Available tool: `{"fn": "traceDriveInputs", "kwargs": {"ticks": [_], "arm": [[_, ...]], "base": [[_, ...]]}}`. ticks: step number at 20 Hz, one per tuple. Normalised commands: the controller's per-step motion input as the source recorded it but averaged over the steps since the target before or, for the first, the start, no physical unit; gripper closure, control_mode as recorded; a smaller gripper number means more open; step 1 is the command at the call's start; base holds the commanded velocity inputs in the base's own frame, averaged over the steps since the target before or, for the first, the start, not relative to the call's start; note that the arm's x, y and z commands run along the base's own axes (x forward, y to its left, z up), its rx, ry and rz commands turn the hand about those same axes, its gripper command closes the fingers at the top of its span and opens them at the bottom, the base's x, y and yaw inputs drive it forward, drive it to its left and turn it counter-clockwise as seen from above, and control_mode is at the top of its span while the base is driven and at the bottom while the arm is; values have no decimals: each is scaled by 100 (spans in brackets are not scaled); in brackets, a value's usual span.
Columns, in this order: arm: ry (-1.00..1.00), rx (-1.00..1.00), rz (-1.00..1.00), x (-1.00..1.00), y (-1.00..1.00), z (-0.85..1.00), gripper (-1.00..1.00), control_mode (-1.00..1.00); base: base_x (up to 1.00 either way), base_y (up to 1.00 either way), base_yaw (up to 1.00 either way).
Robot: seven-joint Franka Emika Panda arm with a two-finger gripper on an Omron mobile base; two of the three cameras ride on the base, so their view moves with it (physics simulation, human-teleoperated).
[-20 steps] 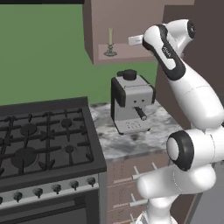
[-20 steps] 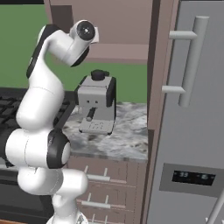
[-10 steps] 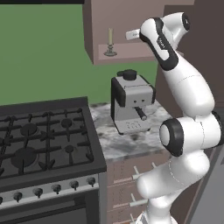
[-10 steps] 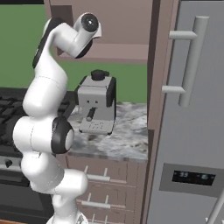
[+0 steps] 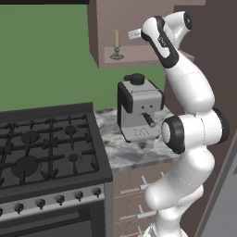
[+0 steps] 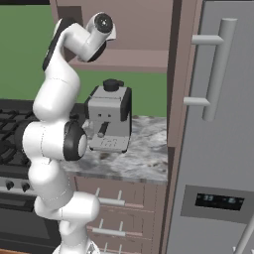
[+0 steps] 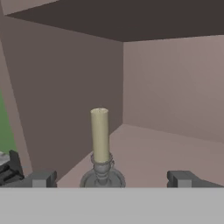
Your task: Get the candle and the liquor from the cabinet and move them to the dining counter.
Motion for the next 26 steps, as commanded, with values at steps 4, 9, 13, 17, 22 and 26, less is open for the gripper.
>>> {"fn": "traceDriveInputs", "kwargs": {"ticks": [4, 9, 13, 17, 22, 26], "arm": [[0, 0, 0, 22, 5, 0, -100, -100], [0, 0, 0, 24, 6, 0, -100, -100], [0, 0, 0, 18, 6, 0, -100, -100], [0, 0, 0, 16, 11, -7, -100, -100], [-1, 0, 0, 9, 0, -15, -100, -100], [-2, 0, 0, 16, 0, -12, -100, -100]], "base": [[0, 0, 0], [0, 0, 0], [0, 0, 0], [0, 0, 0], [0, 0, 0], [0, 0, 0]]}}
